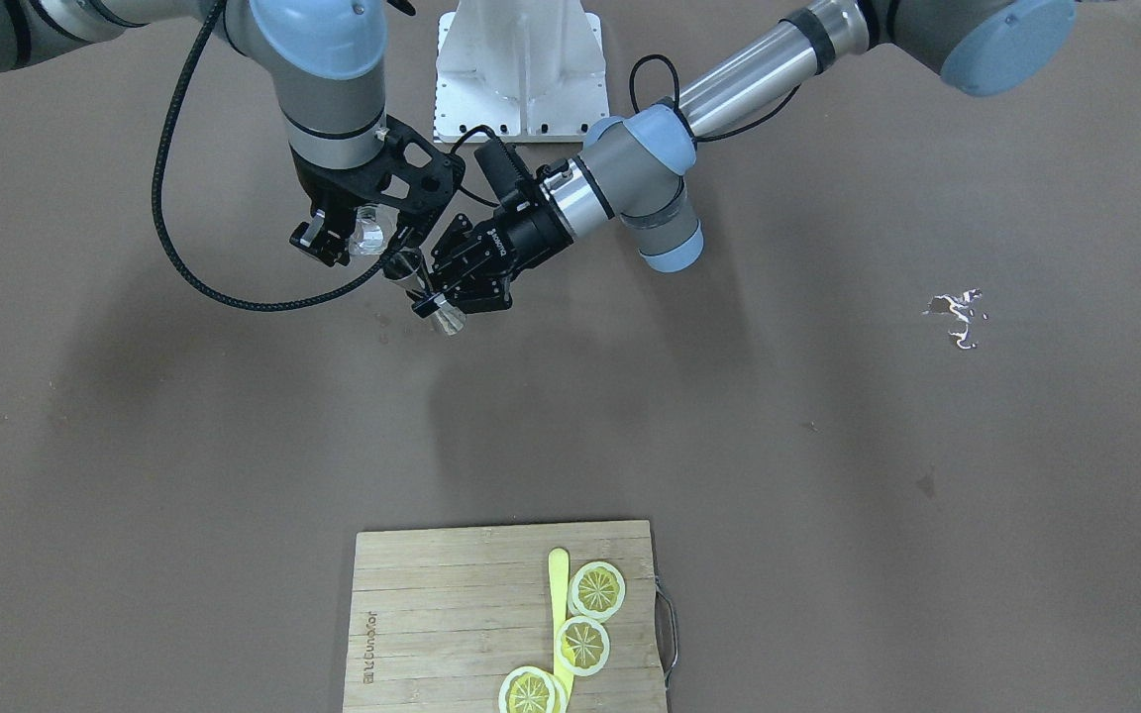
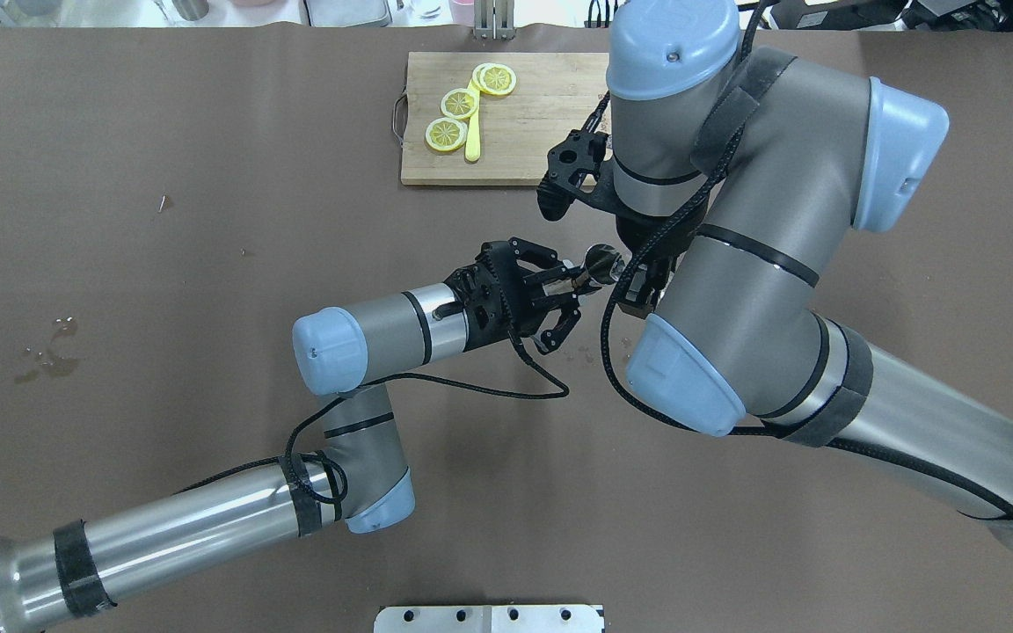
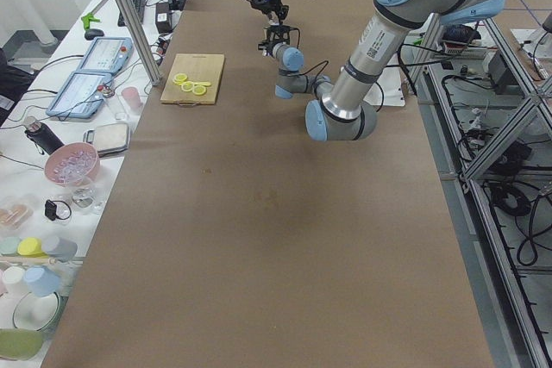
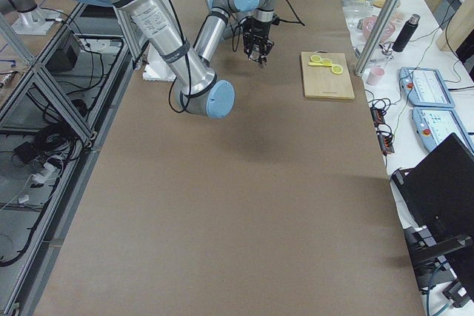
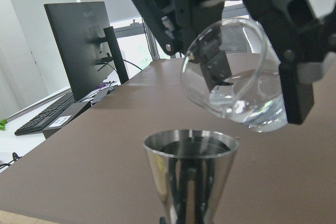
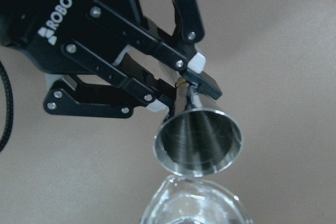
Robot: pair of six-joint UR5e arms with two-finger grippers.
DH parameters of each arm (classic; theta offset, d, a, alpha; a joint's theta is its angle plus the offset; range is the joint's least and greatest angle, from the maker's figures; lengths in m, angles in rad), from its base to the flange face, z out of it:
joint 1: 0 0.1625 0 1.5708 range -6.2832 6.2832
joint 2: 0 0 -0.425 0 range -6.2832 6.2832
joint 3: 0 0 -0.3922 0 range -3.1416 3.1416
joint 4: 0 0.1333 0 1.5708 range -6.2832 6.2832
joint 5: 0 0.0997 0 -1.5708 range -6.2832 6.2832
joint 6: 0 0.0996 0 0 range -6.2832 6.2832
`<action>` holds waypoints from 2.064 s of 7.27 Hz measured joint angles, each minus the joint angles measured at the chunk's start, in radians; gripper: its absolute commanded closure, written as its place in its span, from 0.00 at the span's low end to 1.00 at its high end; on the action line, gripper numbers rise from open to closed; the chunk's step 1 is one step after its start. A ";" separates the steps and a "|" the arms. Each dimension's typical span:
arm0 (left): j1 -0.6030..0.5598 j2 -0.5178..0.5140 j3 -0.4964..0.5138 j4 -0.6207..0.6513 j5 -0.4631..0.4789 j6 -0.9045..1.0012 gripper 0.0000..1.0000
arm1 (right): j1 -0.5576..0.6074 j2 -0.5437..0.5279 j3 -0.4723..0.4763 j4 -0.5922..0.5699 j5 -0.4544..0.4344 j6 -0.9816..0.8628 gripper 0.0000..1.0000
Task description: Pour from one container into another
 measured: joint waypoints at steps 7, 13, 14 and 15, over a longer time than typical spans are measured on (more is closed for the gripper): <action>0.000 -0.001 0.003 -0.014 0.000 0.000 1.00 | -0.002 0.130 -0.137 -0.185 -0.020 -0.013 1.00; 0.003 -0.007 0.004 -0.019 0.000 0.000 1.00 | -0.004 0.191 -0.211 -0.270 -0.036 -0.063 1.00; 0.003 -0.008 0.004 -0.019 0.000 -0.001 1.00 | -0.004 0.202 -0.222 -0.280 -0.040 -0.067 1.00; 0.003 -0.008 0.004 -0.019 0.000 -0.001 1.00 | -0.003 0.209 -0.227 -0.290 -0.043 -0.073 1.00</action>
